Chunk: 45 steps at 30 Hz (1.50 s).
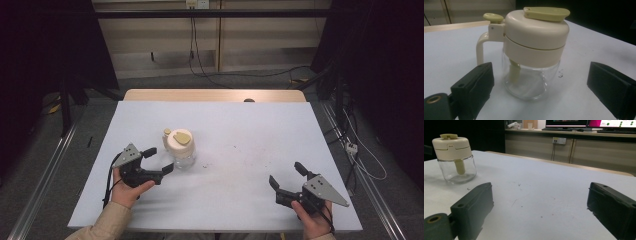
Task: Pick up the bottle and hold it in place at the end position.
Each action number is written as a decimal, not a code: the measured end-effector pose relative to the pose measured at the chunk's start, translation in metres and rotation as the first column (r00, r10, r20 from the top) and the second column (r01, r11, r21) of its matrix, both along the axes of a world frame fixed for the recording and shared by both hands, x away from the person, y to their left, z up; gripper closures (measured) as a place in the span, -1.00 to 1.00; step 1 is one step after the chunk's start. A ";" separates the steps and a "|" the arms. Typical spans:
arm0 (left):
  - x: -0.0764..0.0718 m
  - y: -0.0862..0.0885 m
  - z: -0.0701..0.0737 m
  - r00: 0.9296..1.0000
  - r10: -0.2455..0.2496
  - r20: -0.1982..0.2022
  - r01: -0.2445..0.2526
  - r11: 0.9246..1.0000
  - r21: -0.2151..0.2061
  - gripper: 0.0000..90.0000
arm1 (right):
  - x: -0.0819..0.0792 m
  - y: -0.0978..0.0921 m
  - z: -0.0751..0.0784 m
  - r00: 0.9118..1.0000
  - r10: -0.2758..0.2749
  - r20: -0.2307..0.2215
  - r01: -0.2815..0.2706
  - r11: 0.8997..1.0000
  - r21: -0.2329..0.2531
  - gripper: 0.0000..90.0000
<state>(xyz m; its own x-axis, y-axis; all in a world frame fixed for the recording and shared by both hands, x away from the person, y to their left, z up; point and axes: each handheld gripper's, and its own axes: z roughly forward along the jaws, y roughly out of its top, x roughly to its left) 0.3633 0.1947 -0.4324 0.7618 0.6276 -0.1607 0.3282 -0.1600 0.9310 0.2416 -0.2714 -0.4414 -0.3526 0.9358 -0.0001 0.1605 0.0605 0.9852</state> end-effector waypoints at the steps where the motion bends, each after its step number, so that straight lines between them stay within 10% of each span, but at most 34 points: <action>1: 0.000 -0.002 0.000 1.000 -0.004 0.005 0.004 1.000 0.014 -0.83 | 0.000 0.000 0.000 1.000 -0.003 0.001 0.003 1.000 -0.002 -0.86; 27: 0.026 -0.044 -0.005 0.998 0.070 0.002 -0.069 0.993 0.100 -0.79 | 0.000 -0.001 0.001 1.000 -0.003 0.003 0.003 1.000 0.006 -0.86; 45: 0.040 -0.068 -0.013 0.988 0.154 0.018 -0.155 0.984 0.084 -0.90 | 0.000 -0.002 0.002 1.000 -0.010 0.010 0.010 1.000 0.013 -0.86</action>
<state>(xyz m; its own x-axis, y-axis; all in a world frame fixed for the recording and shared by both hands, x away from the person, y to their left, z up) 0.4029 0.1266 -0.4456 0.6561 0.7488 -0.0942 0.3448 -0.1864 0.9200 0.2420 -0.2738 -0.4398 -0.3433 0.9392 0.0082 0.1508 0.0465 0.9875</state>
